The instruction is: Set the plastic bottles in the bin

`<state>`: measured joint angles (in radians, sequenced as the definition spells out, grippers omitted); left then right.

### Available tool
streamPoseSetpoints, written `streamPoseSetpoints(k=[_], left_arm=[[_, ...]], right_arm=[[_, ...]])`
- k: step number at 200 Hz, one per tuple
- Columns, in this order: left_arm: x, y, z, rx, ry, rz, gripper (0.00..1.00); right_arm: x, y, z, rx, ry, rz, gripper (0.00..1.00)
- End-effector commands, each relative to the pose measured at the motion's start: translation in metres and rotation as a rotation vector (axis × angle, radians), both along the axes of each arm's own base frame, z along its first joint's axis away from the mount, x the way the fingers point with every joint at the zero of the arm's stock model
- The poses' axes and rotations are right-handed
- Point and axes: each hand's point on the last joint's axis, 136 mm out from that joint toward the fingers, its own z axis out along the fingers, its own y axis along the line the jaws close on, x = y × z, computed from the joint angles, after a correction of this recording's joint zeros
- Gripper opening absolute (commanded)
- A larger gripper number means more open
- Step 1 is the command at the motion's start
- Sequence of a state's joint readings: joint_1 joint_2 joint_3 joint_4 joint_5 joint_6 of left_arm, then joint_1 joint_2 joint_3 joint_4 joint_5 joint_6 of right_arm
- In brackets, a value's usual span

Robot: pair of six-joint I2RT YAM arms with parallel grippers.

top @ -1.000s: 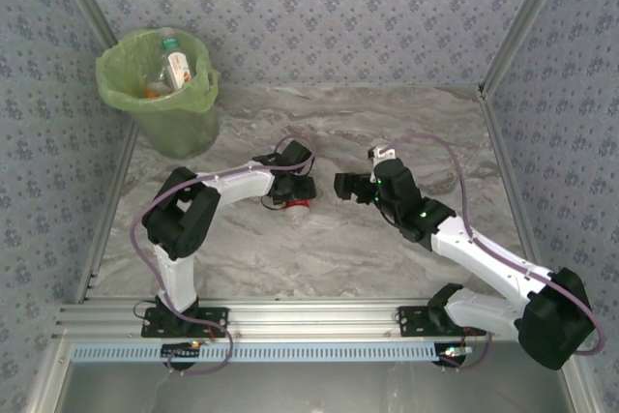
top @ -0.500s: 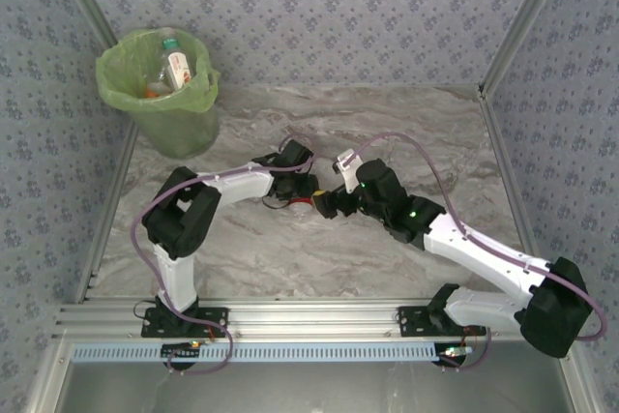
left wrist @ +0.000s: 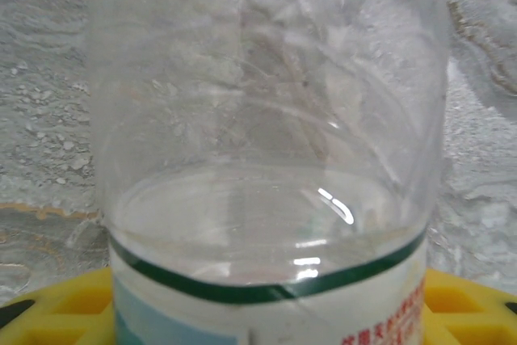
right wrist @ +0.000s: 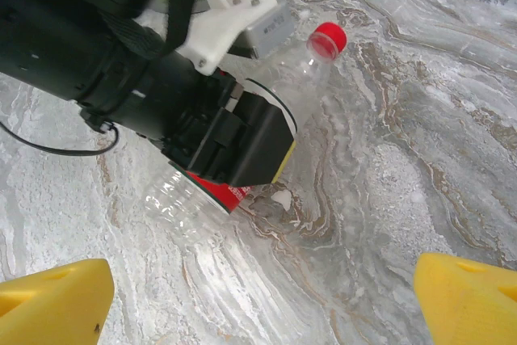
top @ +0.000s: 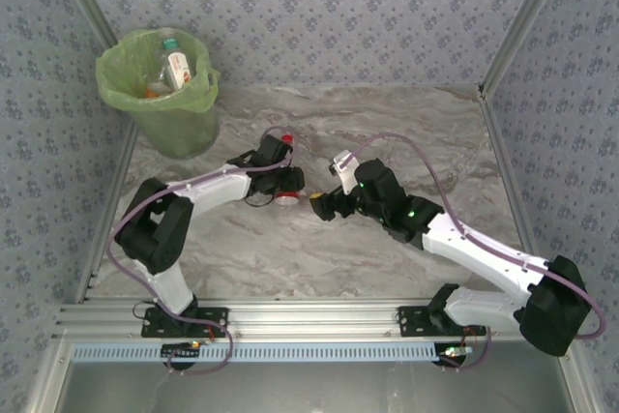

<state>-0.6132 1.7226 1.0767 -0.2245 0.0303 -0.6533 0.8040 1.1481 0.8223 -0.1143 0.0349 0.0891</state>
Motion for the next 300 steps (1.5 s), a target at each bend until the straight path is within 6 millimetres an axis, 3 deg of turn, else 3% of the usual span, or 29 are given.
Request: streamPoseSetpoints(k=[1,86,198,236,300], left_arm=[[0.005,0.001,0.027,-0.058,-0.084,-0.016,0.57],[0.011,0.032,0.096,-0.082,-0.289,-0.014,0.54],[0.027,0.072,0.214,-0.035,-0.559,0.065,0.52],[0.031,0.094,0.258,-0.005,-0.687,0.101,0.51],[0.042,0.134,0.313,0.019,-0.806,0.205,0.48]], right_arm=[[0.001,0.011,0.018,0.039,-0.030,0.032,0.97],[0.002,0.018,0.021,0.078,-0.021,0.029,0.96],[0.011,0.036,0.033,0.128,-0.057,0.037,0.96],[0.019,0.040,0.042,0.169,-0.080,0.002,0.96],[0.025,0.051,0.054,0.213,-0.103,0.008,0.96]])
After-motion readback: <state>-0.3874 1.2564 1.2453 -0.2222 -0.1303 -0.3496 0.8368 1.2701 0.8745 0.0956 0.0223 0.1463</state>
